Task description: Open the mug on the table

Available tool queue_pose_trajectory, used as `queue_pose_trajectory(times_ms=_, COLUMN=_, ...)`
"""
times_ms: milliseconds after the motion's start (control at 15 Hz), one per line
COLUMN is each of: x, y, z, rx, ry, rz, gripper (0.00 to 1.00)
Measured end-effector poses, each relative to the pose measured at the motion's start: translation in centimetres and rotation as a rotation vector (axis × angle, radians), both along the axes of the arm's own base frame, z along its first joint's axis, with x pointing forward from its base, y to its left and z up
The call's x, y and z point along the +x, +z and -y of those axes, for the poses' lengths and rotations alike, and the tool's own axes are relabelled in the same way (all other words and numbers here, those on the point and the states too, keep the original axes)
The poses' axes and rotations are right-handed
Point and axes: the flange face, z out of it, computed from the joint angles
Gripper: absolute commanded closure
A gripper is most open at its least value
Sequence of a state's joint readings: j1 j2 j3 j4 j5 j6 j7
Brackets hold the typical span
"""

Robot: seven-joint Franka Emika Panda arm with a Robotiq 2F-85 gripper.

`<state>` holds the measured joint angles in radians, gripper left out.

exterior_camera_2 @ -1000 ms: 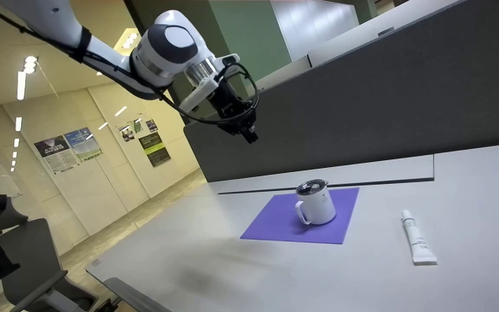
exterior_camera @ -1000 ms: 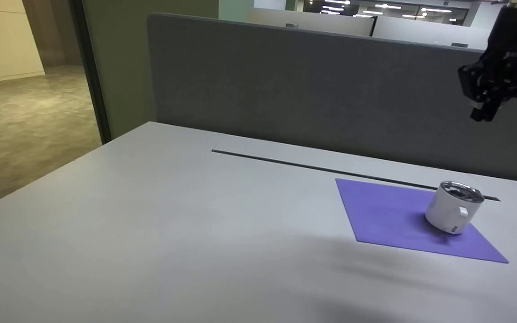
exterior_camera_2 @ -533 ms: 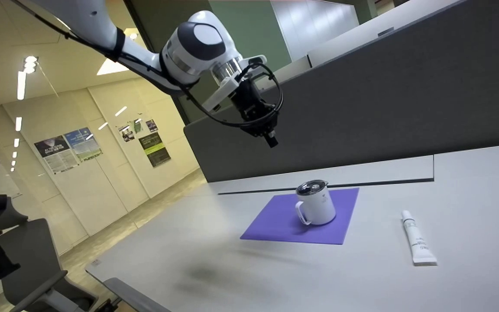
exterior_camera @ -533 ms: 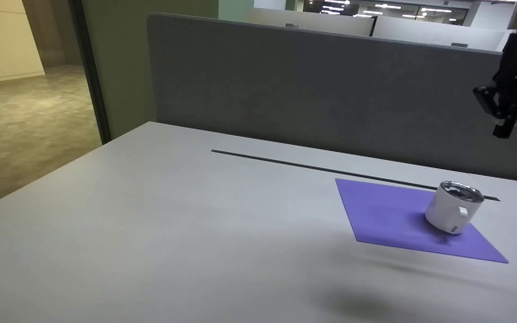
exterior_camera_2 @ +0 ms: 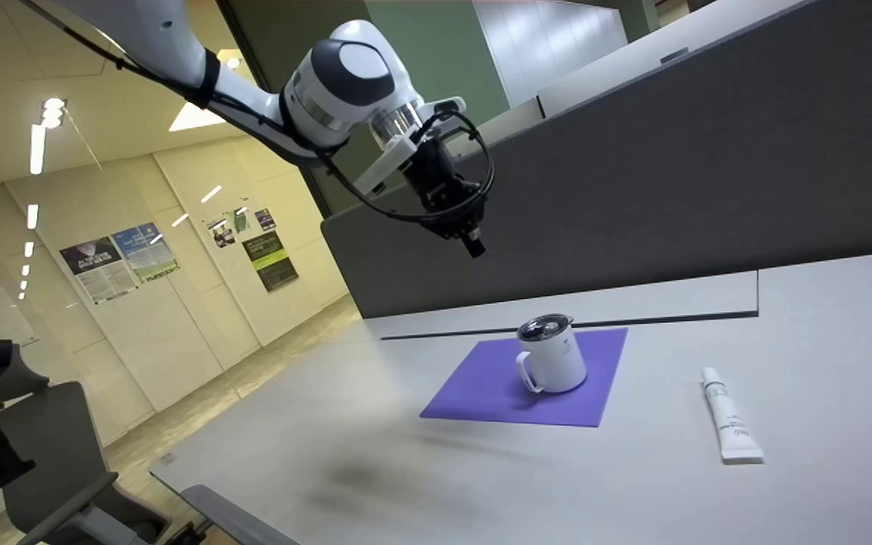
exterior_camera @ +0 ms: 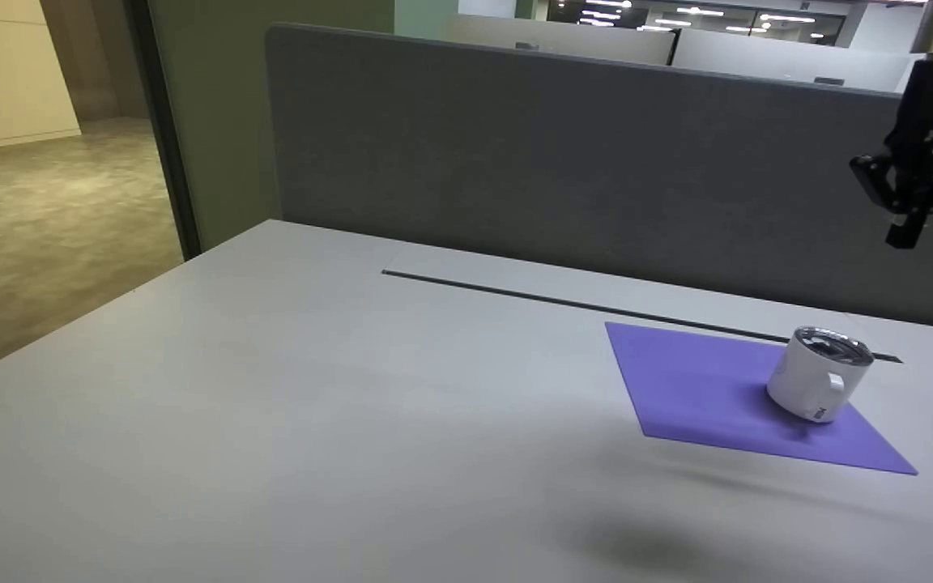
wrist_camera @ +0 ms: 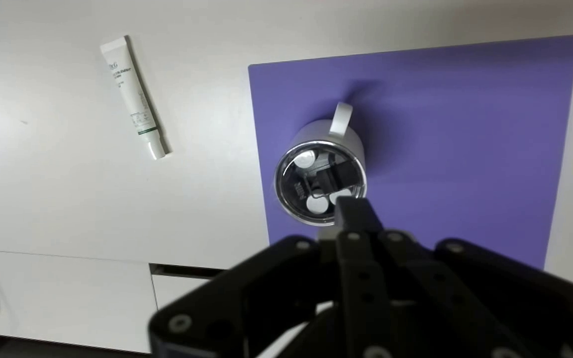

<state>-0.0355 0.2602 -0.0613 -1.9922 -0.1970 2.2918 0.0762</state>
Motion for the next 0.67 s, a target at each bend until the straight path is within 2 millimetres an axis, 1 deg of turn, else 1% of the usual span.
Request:
queue_pose_trajectory(times_ms=133, x=0.2, y=-0.7, z=0.3, rx=-0.006, ry=0.001, rz=0.002, gripper=1.0)
queue_pose_trajectory(times_ms=200, x=0.5, y=-1.4, z=0.7, rx=-0.026, ry=0.01, rz=0.003, gripper=1.0)
queue_pose_trajectory(times_ms=467, x=1.6, y=-5.3, z=2.7, rx=-0.076, ry=0.024, rz=-0.006, gripper=1.0)
queue_pose_trajectory(times_ms=667, x=2.5, y=-8.1, z=3.3, rx=-0.083, ry=0.022, rz=-0.024, gripper=1.0)
